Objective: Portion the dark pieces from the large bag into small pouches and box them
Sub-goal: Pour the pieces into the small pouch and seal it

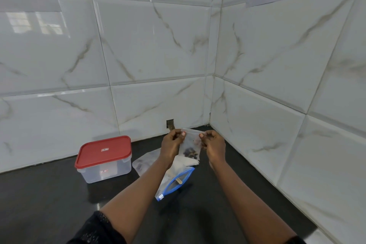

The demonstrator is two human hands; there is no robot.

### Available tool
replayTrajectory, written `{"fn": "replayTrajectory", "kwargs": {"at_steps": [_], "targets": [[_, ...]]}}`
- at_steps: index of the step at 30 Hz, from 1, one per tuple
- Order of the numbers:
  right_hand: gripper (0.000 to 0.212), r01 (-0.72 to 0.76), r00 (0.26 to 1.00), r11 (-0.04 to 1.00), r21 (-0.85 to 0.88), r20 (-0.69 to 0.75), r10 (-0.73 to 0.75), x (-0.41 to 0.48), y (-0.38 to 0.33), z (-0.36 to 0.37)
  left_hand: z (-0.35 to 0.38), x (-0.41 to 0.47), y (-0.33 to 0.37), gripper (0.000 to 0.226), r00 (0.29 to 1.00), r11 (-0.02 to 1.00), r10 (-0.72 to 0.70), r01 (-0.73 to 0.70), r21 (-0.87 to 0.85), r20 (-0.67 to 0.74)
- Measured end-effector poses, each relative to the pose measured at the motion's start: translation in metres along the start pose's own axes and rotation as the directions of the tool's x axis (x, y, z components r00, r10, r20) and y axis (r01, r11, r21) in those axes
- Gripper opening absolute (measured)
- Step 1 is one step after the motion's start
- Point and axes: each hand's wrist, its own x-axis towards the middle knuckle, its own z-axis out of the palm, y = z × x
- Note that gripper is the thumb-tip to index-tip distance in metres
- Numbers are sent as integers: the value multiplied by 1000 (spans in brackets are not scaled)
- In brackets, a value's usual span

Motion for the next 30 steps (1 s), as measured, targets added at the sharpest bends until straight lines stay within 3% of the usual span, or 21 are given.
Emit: {"fn": "replayTrajectory", "kwargs": {"at_steps": [4, 7, 12, 15, 19, 23, 30], "targets": [[20, -21, 1000, 994, 103, 14, 20, -4, -2, -13, 7, -3, 1, 8, 999, 997, 28, -31, -66, -35], [24, -26, 1000, 996, 80, 13, 25, -3, 1, -19, 14, -4, 0, 14, 997, 999, 47, -48, -14, -56], [36, 31, 1000, 983, -181, 1, -31, -3, 5, -24, 27, -4, -8, 17, 992, 988, 96, -85, 130, -80], [35, 62, 997, 962, -265, -22, -70, -5, 3, -27, 37, -8, -9, 20, 991, 988, 98, -86, 131, -89], [22, 53, 996, 963, -262, -56, -71, -5, 4, -38, 45, -14, -11, 11, 997, 997, 72, -72, 38, 1], [25, 45, 995, 971, -235, -77, -64, -7, 7, -46, 54, -16, -14, 5, 999, 999, 43, -44, 13, 21], [20, 88, 996, 985, -149, 42, -83, -13, 0, -55, 65, -13, -16, 2, 998, 996, 58, -59, 73, 5]]}}
